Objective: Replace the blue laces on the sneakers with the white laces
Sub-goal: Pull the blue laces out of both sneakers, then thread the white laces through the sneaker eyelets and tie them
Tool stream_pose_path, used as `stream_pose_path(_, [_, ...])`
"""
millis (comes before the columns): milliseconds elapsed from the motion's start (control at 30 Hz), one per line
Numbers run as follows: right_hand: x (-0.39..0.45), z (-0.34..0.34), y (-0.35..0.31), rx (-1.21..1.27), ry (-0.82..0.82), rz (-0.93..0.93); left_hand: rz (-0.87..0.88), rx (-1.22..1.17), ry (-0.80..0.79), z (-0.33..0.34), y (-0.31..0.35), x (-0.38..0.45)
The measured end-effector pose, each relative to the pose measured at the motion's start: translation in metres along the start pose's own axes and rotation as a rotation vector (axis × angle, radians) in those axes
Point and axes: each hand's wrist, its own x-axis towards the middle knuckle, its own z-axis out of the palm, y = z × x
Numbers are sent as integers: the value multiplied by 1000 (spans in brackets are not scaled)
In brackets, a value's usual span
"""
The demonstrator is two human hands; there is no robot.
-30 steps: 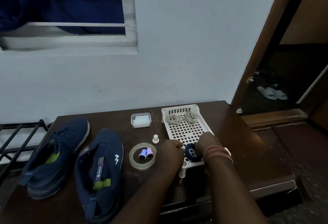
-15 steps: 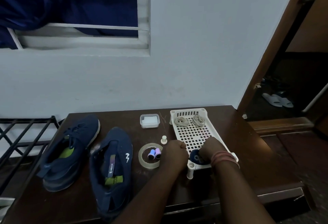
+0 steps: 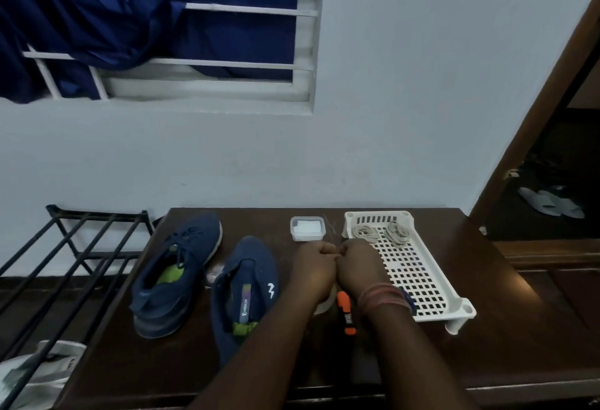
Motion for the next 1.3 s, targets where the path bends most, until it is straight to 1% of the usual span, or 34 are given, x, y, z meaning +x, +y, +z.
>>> stream_pose_path(100, [-14,14,-32,63,-80,-90,28,74,29,-44,0,8])
stream_pose_path(200, [-28,30,-57,79,-178,-168,-6,157,16,-85,-11,15])
stream_pose_path(300, [-38,40,-73,45,-298,-202,-25,189,62,-123,-21,17])
stream_pose_path(333, [-40,43,-76,6,-358,-208,3,239,117,-137,-21,17])
stream_pose_path(433, [-46,54,-80,-231,-492,-194,80,491,376,-187,-21,16])
stream_pose_path(467, [-48,58,-83,-309,-515,-206,66,616,428,-206,-24,16])
stream_pose_path(500, [-49,63,-85,-370,-530,-216,14,753,450,-224,-28,15])
stream_pose_path(533, [-49,66,-87,-418,-535,-228,-77,864,441,-240,-34,14])
stream_pose_path(567, [-49,67,-90,-441,-525,-232,-190,921,405,-253,-41,11])
stream_pose_path(633, [-48,65,-96,-431,-479,-232,-391,880,256,-268,-56,8])
stream_pose_path(667, [-47,63,-99,-403,-454,-223,-447,815,200,-270,-63,7])
stream_pose_path(733, [-46,62,-106,-327,-409,-192,-473,680,196,-272,-71,6])
stream_pose_path(767, [-46,63,-108,-295,-387,-185,-461,658,222,-272,-71,6])
stream_pose_path(833, [-46,68,-116,-250,-367,-183,-415,704,282,-278,-71,6])
stream_pose_path(867, [-47,72,-120,-222,-370,-176,-389,738,305,-282,-68,4])
stream_pose_path(933, [-48,83,-128,-151,-378,-149,-324,726,380,-292,-56,-3])
stream_pose_path(1000, [-47,95,-138,-51,-379,-126,-324,636,533,-306,-47,-11])
stream_pose_path(1067, [-49,104,-148,103,-393,-102,-282,568,713,-319,-41,-21])
stream_pose_path(1133, [-51,113,-157,209,-403,-90,-221,518,815,-327,-33,-30])
stream_pose_path(1200, [-52,125,-162,268,-406,-117,-155,460,866,-330,-26,-39])
stream_pose_path(1300, [-49,135,-164,307,-412,-189,-73,414,896,-325,-21,-44])
